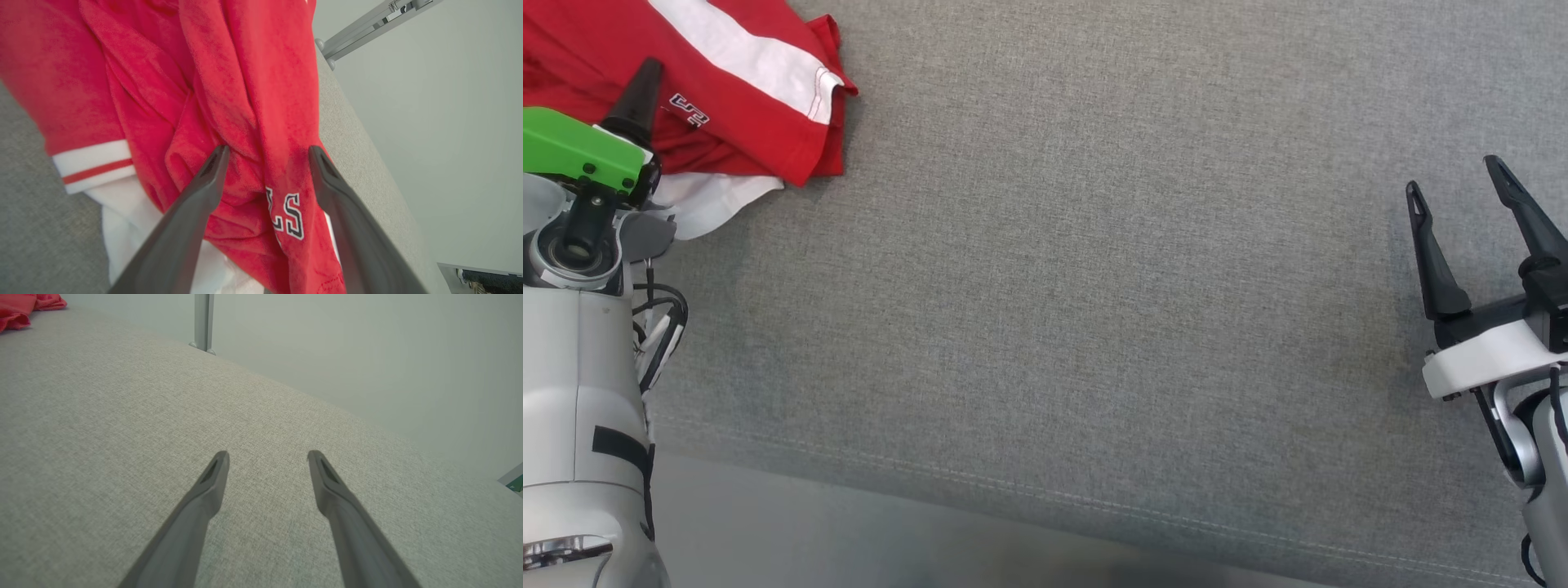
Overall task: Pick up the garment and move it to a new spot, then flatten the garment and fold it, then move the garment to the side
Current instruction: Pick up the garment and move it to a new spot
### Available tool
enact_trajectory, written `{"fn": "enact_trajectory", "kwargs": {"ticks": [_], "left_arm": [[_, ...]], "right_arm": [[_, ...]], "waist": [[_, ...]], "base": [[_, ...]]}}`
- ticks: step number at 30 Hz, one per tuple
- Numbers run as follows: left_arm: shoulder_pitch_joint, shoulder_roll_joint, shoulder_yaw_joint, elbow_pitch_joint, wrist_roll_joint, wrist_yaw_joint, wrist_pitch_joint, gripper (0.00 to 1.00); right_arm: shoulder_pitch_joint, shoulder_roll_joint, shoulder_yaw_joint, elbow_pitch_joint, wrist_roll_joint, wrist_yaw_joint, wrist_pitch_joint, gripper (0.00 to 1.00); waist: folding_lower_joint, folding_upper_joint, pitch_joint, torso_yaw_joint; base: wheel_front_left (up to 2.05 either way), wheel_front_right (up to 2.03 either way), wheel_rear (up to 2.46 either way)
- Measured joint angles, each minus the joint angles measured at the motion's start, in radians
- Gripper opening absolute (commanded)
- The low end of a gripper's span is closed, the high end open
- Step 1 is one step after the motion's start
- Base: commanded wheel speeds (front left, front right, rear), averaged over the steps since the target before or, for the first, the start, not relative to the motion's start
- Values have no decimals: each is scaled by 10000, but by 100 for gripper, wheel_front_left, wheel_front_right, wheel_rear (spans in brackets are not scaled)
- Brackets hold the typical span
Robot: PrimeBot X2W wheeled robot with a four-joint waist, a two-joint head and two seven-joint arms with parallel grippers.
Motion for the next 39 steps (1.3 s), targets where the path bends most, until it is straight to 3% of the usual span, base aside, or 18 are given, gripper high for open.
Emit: {"fn": "enact_trajectory", "kwargs": {"ticks": [1,3,4,9,10,12,28,39], "left_arm": [[-21,-19,-8,40,-2,-59,0,100],[-61,-33,-29,163,-4,-82,0,71],[-72,-35,-38,234,-4,-134,0,51],[-168,-73,-132,531,-4,-182,-13,42],[-190,-86,-146,587,-4,-203,-15,33],[-218,-113,-169,640,-2,-242,-92,2],[-106,-1340,-1831,441,405,-497,-320,0],[1502,-1237,-4426,-1511,-487,-497,280,0]], "right_arm": [[19,2,-2,-25,0,-17,2,100],[20,8,-17,-88,4,-63,44,100],[20,15,-25,-109,13,-71,44,100],[35,17,-36,-171,13,-73,46,100],[36,17,-38,-180,15,-75,46,100],[40,17,-38,-196,15,-75,56,100],[314,491,219,263,205,-148,-153,100],[292,1204,706,840,449,-119,-416,100]], "waist": [[-1,0,11,1],[0,0,29,1],[-1,0,34,1],[0,0,32,-1],[0,0,27,-2],[0,0,11,-5],[0,0,-822,39],[-1,0,-1617,-633]], "base": [[0,0,0],[0,0,0],[0,0,0],[0,0,0],[0,0,0],[0,0,0],[0,0,0],[0,0,0]]}}
